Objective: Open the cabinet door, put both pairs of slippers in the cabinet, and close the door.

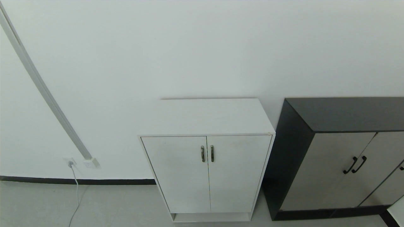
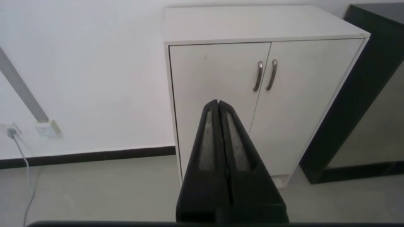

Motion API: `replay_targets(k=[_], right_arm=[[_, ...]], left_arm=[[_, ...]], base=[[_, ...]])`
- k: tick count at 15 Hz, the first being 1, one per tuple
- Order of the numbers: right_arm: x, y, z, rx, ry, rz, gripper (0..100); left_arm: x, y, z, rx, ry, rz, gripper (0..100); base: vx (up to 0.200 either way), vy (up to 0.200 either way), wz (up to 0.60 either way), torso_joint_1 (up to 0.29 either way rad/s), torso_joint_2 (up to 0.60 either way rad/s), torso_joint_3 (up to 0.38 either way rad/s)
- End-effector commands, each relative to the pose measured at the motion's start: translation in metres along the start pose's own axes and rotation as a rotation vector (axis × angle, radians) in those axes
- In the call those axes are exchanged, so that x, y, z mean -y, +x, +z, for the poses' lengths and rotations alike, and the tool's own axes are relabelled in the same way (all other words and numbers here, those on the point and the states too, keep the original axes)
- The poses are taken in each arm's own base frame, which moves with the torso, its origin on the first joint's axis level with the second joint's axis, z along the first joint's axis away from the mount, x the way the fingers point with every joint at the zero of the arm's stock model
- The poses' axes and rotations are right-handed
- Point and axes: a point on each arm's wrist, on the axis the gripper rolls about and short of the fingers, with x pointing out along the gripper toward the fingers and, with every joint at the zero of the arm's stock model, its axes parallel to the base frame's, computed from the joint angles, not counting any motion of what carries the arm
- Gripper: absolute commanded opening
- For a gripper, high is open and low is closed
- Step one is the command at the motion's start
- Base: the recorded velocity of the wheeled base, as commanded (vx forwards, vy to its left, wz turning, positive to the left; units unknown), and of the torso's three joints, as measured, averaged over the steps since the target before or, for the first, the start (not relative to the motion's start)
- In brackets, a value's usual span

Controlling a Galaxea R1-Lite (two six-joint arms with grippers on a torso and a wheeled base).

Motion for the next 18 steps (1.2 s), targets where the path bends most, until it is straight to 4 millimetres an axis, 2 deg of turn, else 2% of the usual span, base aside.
replay_targets(k=[1,8,18], right_arm=[[-0.0006,-0.0060,-0.0021,0.080,0.008,-0.047,0],[-0.0028,-0.0147,-0.0061,0.201,0.015,-0.128,0],[-0.0002,-0.0157,-0.0050,0.227,0.134,-0.242,0]], left_arm=[[0.0000,0.0001,-0.0001,-0.002,0.000,0.001,0],[0.0000,0.0001,-0.0001,-0.002,-0.002,0.001,0],[-0.0001,0.0001,0.0001,-0.001,-0.005,0.004,0]], base=[[0.000,0.000,0.00,0.000,0.00,0.000],[0.000,0.000,0.00,0.000,0.00,0.000],[0.000,0.000,0.00,0.000,0.00,0.000]])
